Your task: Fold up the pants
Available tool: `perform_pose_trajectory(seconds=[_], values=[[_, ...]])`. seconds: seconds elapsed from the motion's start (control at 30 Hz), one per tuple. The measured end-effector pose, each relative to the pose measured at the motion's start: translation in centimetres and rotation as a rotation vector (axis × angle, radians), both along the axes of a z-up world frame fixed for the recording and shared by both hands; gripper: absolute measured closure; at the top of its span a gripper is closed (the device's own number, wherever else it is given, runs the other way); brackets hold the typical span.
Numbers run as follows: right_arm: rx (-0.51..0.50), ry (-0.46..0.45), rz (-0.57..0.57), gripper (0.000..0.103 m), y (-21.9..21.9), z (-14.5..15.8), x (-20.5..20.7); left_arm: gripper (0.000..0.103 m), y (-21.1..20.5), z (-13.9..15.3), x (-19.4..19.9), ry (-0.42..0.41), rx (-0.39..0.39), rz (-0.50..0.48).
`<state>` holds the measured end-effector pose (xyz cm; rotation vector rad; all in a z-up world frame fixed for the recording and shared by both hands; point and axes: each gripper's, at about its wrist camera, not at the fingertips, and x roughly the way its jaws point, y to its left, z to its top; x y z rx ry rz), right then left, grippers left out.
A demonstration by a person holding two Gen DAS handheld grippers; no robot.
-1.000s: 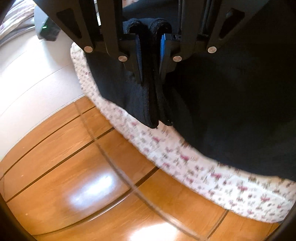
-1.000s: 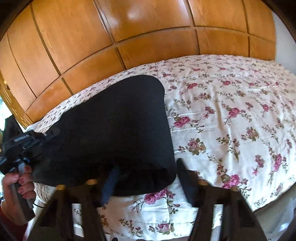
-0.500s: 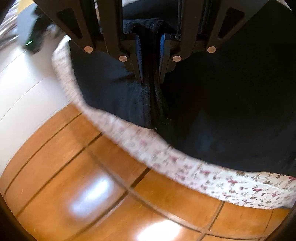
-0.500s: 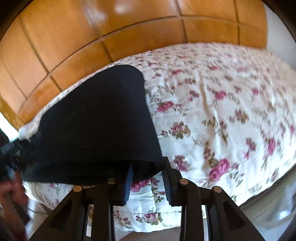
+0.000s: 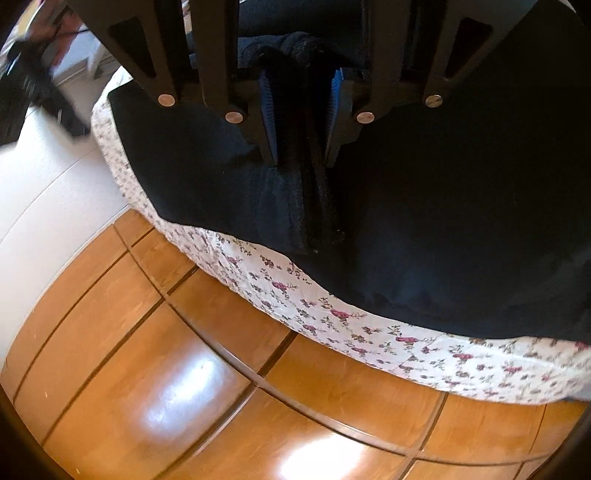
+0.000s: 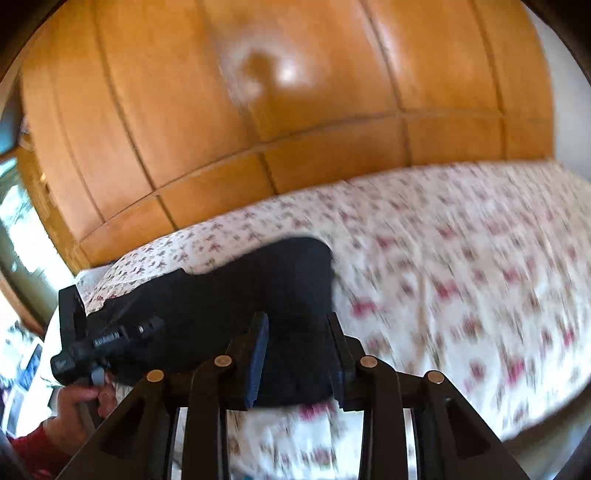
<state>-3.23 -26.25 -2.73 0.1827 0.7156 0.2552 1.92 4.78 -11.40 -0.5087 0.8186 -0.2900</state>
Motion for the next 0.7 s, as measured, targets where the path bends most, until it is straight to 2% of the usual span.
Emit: perform_pose_trajectory(seconds=[0.17, 0.23, 0.3, 0.37, 0.4, 0.47, 0.57, 0.7], values=[[-0.109, 0.008, 0.128, 0.076, 5.7, -0.9, 6.7, 0.076, 0.2, -0.1, 0.0, 0.007, 0.005, 0.004], [-0.212, 0.022, 0.132, 0.076, 7.5, -2.4, 8.6, 0.075, 0.2, -0.1, 0.1, 0.013, 0.008, 0.005], [-0.255, 0.079, 0.088, 0.078, 7.5, -4.3, 10.0, 0.074, 0.0, -0.1, 0.3, 0.018, 0.023, 0.005], [-0.186, 0.159, 0.023, 0.081, 5.7, -6.3, 11.5, 0.070, -0.3, -0.1, 0.5, 0.018, 0.052, -0.001], [-0.154, 0.165, -0.007, 0.091, 4.8, -6.8, 11.6, 0.070, -0.6, -0.1, 0.6, 0.016, 0.073, -0.005], [-0.133, 0.141, -0.046, 0.103, 3.8, -7.5, 11.5, 0.068, -0.9, -0.3, 0.8, 0.011, 0.095, -0.011], [-0.063, 0.105, -0.075, 0.103, 2.6, -8.9, 11.1, 0.065, -1.7, -0.6, 1.1, -0.008, 0.143, -0.020], [-0.189, 0.036, -0.067, 0.103, 4.5, -8.7, 10.4, 0.064, -2.1, -0.5, 0.8, -0.044, 0.186, -0.034]])
